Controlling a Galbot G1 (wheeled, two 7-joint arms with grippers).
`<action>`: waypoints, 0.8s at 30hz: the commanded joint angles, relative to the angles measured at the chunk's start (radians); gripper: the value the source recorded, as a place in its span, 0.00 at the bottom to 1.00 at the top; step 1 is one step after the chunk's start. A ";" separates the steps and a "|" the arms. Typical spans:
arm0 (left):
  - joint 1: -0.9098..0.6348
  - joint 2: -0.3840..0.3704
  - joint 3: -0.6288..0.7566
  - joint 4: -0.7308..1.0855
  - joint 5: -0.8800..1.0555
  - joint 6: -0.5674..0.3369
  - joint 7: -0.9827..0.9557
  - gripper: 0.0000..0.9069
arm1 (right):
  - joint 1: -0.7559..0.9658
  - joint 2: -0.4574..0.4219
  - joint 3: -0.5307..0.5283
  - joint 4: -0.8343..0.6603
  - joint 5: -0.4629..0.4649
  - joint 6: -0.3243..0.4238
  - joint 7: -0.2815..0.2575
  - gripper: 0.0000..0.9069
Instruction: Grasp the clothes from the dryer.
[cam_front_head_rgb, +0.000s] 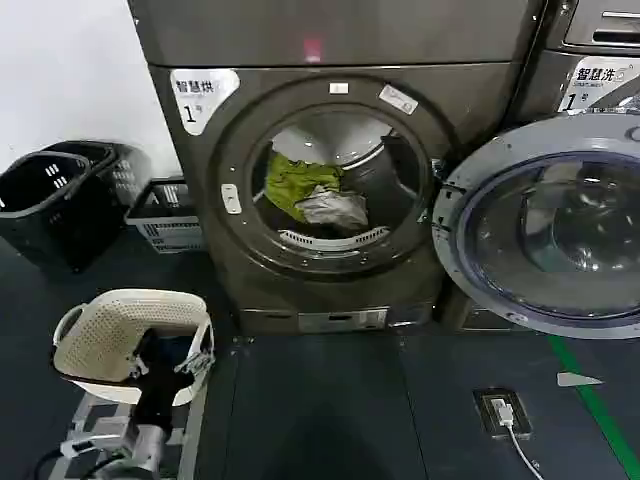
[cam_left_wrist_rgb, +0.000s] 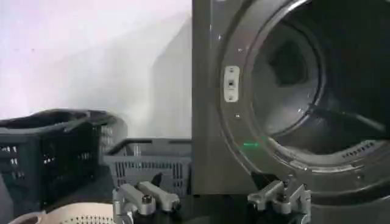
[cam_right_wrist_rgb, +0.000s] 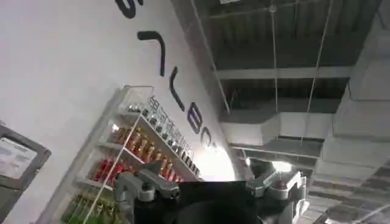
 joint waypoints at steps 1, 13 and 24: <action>0.001 0.003 0.001 0.003 0.008 0.004 0.011 1.00 | 0.000 0.002 -0.006 0.000 0.021 0.017 -0.008 1.00; 0.002 0.010 0.004 -0.007 0.009 -0.002 0.014 1.00 | -0.009 0.000 0.009 0.007 0.049 0.019 0.002 1.00; 0.006 0.004 0.003 -0.012 0.014 -0.007 0.016 1.00 | -0.002 0.008 0.008 0.009 0.052 0.020 -0.006 1.00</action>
